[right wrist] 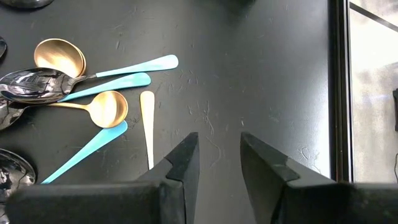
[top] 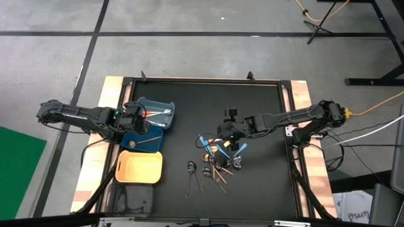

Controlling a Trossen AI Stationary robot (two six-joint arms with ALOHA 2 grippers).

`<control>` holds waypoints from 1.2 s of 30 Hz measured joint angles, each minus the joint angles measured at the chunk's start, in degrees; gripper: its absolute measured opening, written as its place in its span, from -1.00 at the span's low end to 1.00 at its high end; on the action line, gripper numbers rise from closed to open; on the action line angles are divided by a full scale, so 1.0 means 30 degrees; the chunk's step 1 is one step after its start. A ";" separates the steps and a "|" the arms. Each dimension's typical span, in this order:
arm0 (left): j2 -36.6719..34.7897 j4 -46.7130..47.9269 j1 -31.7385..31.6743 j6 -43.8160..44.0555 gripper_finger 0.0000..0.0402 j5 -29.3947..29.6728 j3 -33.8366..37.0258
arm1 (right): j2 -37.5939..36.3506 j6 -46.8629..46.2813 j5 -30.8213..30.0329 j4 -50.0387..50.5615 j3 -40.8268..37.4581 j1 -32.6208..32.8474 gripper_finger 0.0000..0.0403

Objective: Sort silverware by color (type)
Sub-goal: Put the black spoon into the orange bin

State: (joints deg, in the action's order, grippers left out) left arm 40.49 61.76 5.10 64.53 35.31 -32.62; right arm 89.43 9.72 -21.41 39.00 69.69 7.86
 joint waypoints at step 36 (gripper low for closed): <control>0.1740 -1.8999 0.0736 -1.1756 -0.59 -0.2936 -0.0023 | 0.0007 -0.0292 0.2351 -0.0036 0.0000 0.0013 -0.47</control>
State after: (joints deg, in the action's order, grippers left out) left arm 45.71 4.76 7.31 29.27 26.50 -32.69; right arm 89.45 8.84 -14.36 38.89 69.69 7.90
